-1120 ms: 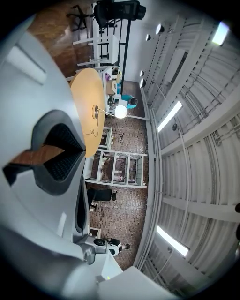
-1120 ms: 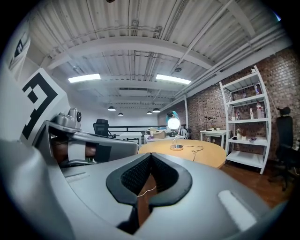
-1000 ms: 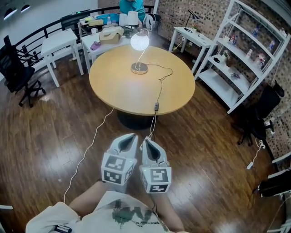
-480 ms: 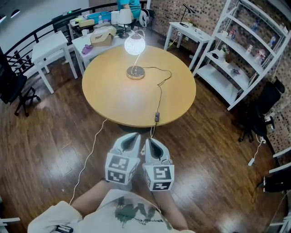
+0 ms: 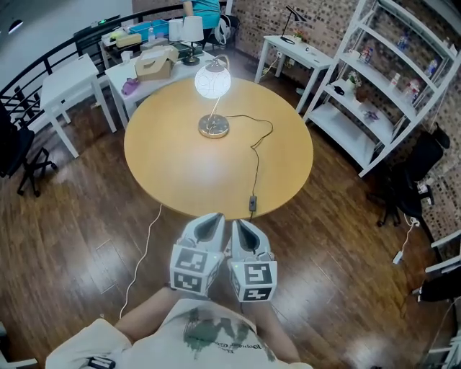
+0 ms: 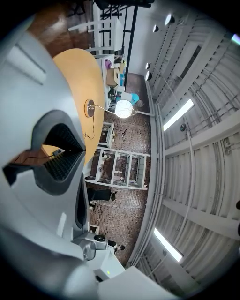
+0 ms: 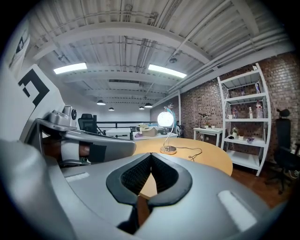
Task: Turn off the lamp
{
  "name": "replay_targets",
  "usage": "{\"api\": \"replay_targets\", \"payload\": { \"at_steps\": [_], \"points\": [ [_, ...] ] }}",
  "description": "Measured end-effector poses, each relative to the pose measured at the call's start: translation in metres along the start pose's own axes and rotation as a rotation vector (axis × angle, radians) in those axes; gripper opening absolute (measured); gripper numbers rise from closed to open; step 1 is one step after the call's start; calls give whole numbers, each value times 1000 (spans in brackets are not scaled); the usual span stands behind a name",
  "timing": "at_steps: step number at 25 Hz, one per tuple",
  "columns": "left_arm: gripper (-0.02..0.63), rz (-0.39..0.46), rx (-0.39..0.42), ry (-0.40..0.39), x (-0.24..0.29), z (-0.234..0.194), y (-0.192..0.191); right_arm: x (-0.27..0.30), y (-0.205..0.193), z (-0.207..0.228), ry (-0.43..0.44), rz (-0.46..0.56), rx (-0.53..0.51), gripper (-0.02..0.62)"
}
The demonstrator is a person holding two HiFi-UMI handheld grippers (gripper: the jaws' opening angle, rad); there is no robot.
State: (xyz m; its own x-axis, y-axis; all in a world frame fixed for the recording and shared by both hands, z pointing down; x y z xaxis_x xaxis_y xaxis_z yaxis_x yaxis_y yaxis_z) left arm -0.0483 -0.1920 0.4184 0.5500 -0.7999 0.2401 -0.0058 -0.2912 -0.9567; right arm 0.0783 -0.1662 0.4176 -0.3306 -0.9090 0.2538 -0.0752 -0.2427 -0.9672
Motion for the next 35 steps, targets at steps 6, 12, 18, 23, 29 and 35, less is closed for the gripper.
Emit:
{"api": "replay_targets", "payload": {
  "at_steps": [6,12,18,23,29,35],
  "points": [
    [-5,-14,-12,-14,17,-19,-2,24,-1,2,-20,-15,-2,0],
    [-3,-25,-18,-22,29,-30,0,39,-8,10,-47,-45,6,0],
    [-5,-59,-46,-26,44,-40,-14,57,-34,26,-98,-96,6,0],
    [-5,-66,-59,-17,62,-42,-18,73,-50,48,-128,-133,10,0],
    [-5,-97,-67,-6,88,-35,-29,92,-66,77,-145,-160,25,0],
    [-5,-131,-65,-4,116,-32,-36,115,-81,103,-150,-215,22,0]
  ]
}}
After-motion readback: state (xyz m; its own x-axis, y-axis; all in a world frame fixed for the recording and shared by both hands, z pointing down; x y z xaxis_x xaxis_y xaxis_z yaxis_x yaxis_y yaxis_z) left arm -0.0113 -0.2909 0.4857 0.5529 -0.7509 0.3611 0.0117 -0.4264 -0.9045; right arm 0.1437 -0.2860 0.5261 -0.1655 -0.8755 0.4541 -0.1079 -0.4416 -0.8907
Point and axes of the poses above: the fingertips, and each gripper's own axes: x forward along the fingers, z to its right, y out of its top, the point moved 10 cm from there along -x, backward along the fingers
